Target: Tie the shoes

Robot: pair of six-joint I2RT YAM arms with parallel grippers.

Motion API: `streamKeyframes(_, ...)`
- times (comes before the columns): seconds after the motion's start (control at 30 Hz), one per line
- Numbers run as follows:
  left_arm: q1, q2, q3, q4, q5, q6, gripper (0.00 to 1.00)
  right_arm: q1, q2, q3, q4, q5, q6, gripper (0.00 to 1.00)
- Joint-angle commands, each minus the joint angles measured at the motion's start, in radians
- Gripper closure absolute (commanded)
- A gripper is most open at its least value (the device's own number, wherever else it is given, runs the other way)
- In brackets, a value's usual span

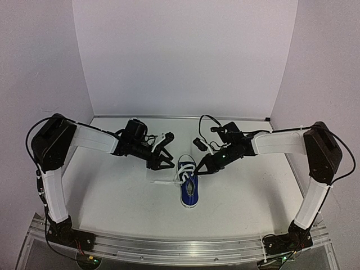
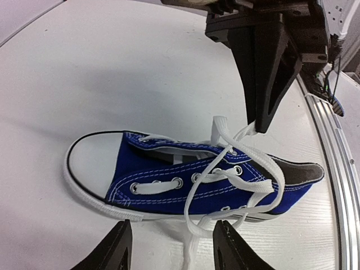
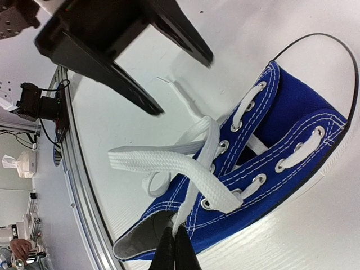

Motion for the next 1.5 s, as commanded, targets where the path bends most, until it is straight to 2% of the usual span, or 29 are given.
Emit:
streamKeyframes(0.0, -0.008, -0.150, -0.017, -0.298, -0.274, 0.154, 0.47, 0.002, -0.049, 0.002, 0.002, 0.059, 0.009, 1.00)
streamKeyframes(0.1, -0.008, -0.161, -0.016, -0.418, -0.320, 0.194, 0.46, -0.004, -0.049, 0.005, 0.002, 0.064, 0.012, 1.00)
streamKeyframes(0.3, -0.013, -0.164, -0.036, -0.503, -0.365, 0.253, 0.46, -0.016, -0.058, 0.002, 0.000, 0.067, 0.016, 1.00)
streamKeyframes(0.5, -0.063, -0.071, 0.076, -0.653, -0.505, 0.302, 0.47, -0.021, -0.065, -0.001, 0.000, 0.068, 0.020, 1.00)
streamKeyframes(0.77, -0.089, 0.014, 0.150, -0.705, -0.560, 0.307, 0.49, -0.026, -0.074, -0.009, 0.000, 0.073, 0.023, 1.00)
streamKeyframes(0.87, -0.089, 0.036, 0.171, -0.731, -0.587, 0.306, 0.58, -0.030, -0.081, -0.018, 0.001, 0.073, 0.024, 1.00)
streamKeyframes(0.97, -0.089, 0.043, 0.176, -0.753, -0.606, 0.296, 0.86, -0.034, -0.091, -0.029, 0.002, 0.080, 0.030, 1.00)
streamKeyframes(1.03, -0.086, 0.027, 0.162, -0.739, -0.629, 0.261, 0.99, -0.041, -0.104, -0.044, 0.002, 0.093, 0.038, 1.00)
streamKeyframes(1.13, -0.052, -0.036, 0.113, -0.681, -0.633, 0.181, 1.00, -0.065, -0.147, -0.077, 0.005, 0.127, 0.062, 1.00)
streamKeyframes(1.23, -0.011, -0.127, 0.057, -0.602, -0.663, 0.041, 1.00, -0.102, -0.209, -0.126, 0.010, 0.188, 0.103, 1.00)
streamKeyframes(1.47, 0.042, -0.361, -0.102, -0.420, -0.803, -0.246, 1.00, -0.220, -0.441, -0.265, 0.009, 0.393, 0.225, 1.00)
